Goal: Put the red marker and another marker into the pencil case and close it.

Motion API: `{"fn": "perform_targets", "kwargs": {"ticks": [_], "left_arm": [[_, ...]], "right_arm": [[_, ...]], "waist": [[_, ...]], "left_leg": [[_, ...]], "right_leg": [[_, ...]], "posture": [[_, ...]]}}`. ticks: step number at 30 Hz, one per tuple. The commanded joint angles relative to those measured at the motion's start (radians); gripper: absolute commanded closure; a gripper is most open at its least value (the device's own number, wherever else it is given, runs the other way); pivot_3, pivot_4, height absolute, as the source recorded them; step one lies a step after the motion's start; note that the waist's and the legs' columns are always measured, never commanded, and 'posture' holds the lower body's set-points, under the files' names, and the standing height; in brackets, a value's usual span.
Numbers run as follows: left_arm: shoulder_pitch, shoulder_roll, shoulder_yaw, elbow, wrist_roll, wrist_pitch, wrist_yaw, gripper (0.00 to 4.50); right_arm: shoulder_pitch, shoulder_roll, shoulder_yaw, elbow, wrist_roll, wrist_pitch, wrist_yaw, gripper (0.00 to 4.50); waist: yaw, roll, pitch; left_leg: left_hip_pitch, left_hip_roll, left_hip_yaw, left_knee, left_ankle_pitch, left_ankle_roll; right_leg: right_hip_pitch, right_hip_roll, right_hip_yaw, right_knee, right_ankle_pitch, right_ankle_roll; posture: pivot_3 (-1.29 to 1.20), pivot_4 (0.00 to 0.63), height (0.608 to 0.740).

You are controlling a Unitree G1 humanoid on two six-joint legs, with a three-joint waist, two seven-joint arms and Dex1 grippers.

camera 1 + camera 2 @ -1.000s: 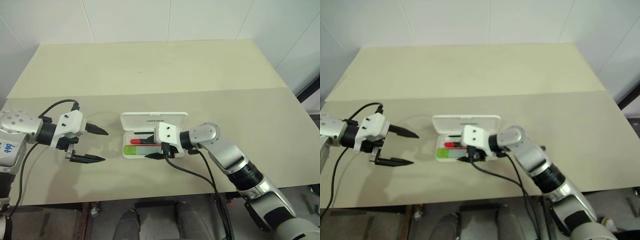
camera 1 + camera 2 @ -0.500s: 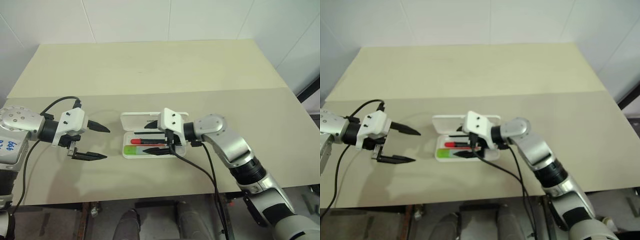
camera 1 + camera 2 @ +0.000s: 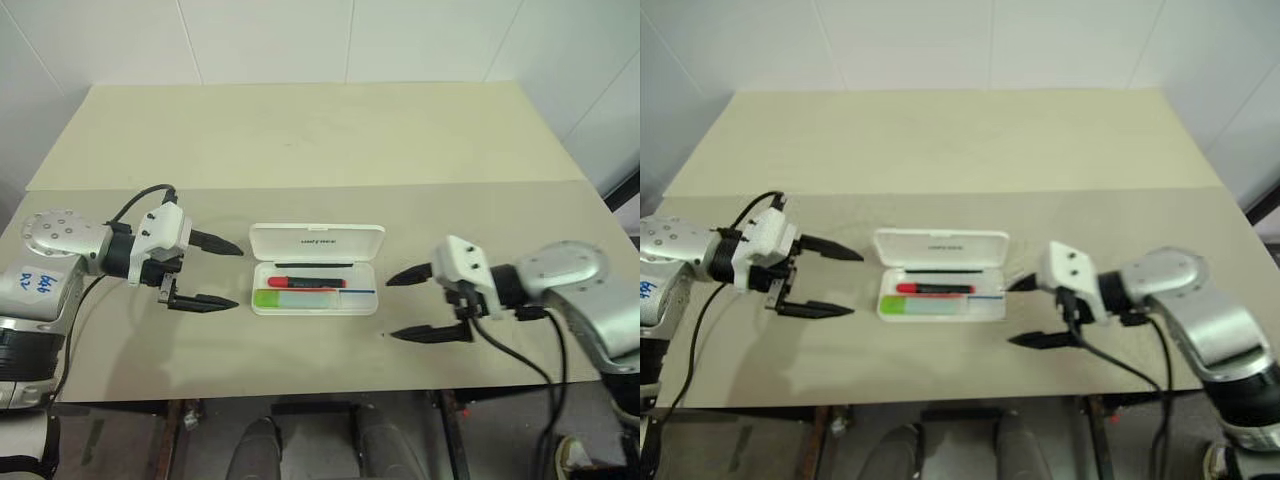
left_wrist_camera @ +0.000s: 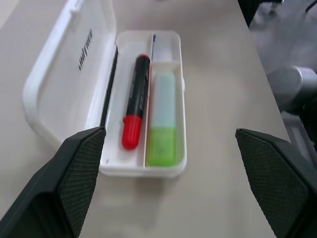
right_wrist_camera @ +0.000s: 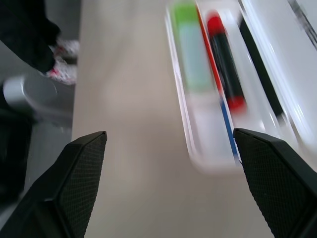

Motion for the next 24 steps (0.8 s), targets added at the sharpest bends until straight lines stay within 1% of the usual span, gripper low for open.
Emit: {"fn": "perform_targets", "kwargs": {"ticks": [1, 5, 10, 19, 24], "left_arm": [[-0.019, -0.012, 0.011, -0.067, -0.041, 0.034, 0.012, 0.0], [-0.009, -0.032, -0.006, -0.103, -0.043, 0.059, 0.025, 0.0], [-0.004, -0.059, -0.022, -0.133, -0.048, 0.078, 0.039, 0.0], [-0.014, -0.082, -0.036, -0.156, -0.055, 0.098, 0.057, 0.0], [-0.012, -0.091, -0.035, -0.167, -0.053, 0.106, 0.063, 0.0]], "right_arm": [[0.019, -0.065, -0.057, 0.115, -0.021, -0.105, 0.06, 0.09], [0.007, -0.107, -0.051, 0.271, -0.07, -0.237, 0.113, 0.09], [-0.051, -0.087, -0.011, 0.458, -0.17, -0.411, 0.114, 0.09], [-0.141, -0.012, 0.049, 0.63, -0.235, -0.507, 0.139, 0.09], [-0.188, 0.018, 0.083, 0.766, -0.287, -0.579, 0.158, 0.09]], "waist": [[0.0, 0.0, 0.0], [0.0, 0.0, 0.0], [-0.002, 0.0, 0.0], [-0.002, 0.0, 0.0], [-0.002, 0.0, 0.0]], "left_leg": [[0.0, 0.0, 0.001, 0.0, 0.0, 0.0], [0.001, 0.0, 0.001, 0.001, 0.0, 0.0], [0.001, 0.0, 0.001, 0.0, 0.0, 0.0], [0.001, 0.0, 0.001, 0.0, 0.0, 0.0], [0.001, 0.0, 0.001, 0.0, 0.0, 0.0]], "right_leg": [[0.0, 0.0, 0.0, 0.0, 0.0, 0.0], [0.0, 0.0, 0.001, 0.0, 0.0, 0.0], [0.0, 0.0, 0.001, 0.0, 0.0, 0.0], [0.0, 0.0, 0.001, 0.001, 0.0, 0.0], [0.0, 0.0, 0.001, 0.001, 0.0, 0.0]], "posture": [[0.0, 0.15, 0.74], [0.0, 0.15, 0.74], [0.0, 0.15, 0.74], [0.0, 0.15, 0.74], [0.0, 0.15, 0.74]]}}
